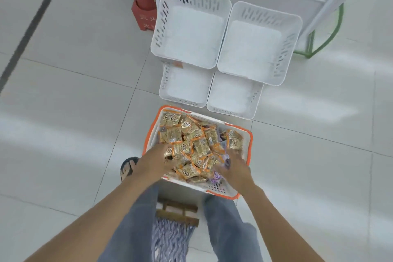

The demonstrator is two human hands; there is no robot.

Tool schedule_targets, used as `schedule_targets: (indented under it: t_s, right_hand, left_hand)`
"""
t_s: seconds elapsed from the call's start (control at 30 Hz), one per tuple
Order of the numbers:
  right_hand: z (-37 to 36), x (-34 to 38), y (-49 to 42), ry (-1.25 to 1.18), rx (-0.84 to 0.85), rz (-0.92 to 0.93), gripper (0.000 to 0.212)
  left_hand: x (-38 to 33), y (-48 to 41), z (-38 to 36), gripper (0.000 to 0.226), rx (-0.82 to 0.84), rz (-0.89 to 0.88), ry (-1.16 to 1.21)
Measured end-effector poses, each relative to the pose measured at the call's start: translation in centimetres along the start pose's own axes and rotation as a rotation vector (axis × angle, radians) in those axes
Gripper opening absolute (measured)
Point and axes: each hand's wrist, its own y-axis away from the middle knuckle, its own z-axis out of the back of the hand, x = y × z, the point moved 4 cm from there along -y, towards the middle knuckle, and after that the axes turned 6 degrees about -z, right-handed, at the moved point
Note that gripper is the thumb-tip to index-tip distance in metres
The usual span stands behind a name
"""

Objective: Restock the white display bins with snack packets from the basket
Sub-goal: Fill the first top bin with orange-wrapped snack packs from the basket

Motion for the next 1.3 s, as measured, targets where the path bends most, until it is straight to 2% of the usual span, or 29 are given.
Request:
schedule_targets:
  t_s: [0.1,0.2,0.3,0.4,0.5,0.6,0.7,0.77,0.87,0.97,1.03,1.1,1.17,1.2,1.3]
  right_hand:
    - [-5.1,-1.2,-7.2,0.079,-0.08,-0.001,0.076]
    - [-10.1,-2.4,-13.2,0.194,-0.133,0.087,0.069]
    - [-14.3,-4.2,-18.0,0.258,-0.197,0.25,0.067]
    - [-16.2,-5.2,-22.0,0.328,-0.335,0.538,0.058]
    - [-16.2,-5.7,-23.9,0.423,-0.397,0.757,0.056]
    - [-15.7,-6.0,-24.1,0.578,-0.338,0.74,0.072]
    - [-15.9,-6.0,-24.0,0.676,-0.269,0.681,0.091]
    - [-16.1,-5.7,-23.2,0.647,-0.164,0.613,0.096]
    - [-15.5,-4.9,-22.5,0.636,-0.145,0.554,0.095]
    - [-14.6,-4.2,-22.1,0.569,-0.179,0.473,0.066]
    - [-13.2,-2.9,-21.8,0.353,-0.236,0.469,0.044]
    - [-11.4,-1.4,-21.2,0.037,-0.298,0.519,0.023]
    - [-9.7,0.4,-20.0,-0.147,-0.305,0.559,0.022]
    - [-9.3,1.2,-19.2,-0.205,-0.258,0.566,0.024]
    - [-8.3,2.4,-17.8,-0.258,-0.204,0.563,0.04]
  left_hand:
    - [5.8,-7.1,-2.9,0.057,0.054,-0.09,-0.066]
    - [11.4,-12.9,-5.7,0.058,0.076,-0.13,-0.11]
    - [14.5,-17.7,-7.8,0.056,0.057,-0.244,-0.118]
    - [15.5,-22.3,-9.8,0.049,0.014,-0.402,-0.184]
    - [15.1,-25.7,-11.9,0.043,0.002,-0.56,-0.266]
    - [14.5,-27.5,-13.4,0.055,0.02,-0.635,-0.283]
    - [13.8,-28.1,-13.4,0.057,-0.039,-0.683,-0.204]
    - [13.0,-26.9,-13.3,0.051,-0.087,-0.658,-0.105]
    - [11.7,-25.3,-12.7,0.043,-0.136,-0.648,0.041]
    - [10.2,-24.4,-11.9,0.045,-0.173,-0.637,0.027]
    - [9.2,-23.8,-11.7,0.053,-0.153,-0.617,0.06]
    - [8.3,-23.4,-12.2,0.069,-0.084,-0.589,0.098]
    - [7.4,-22.8,-12.8,0.08,-0.011,-0.579,0.152]
    - [7.1,-22.5,-13.0,0.076,-0.001,-0.579,0.186]
    - [7.2,-22.4,-13.3,0.04,-0.019,-0.539,0.378]
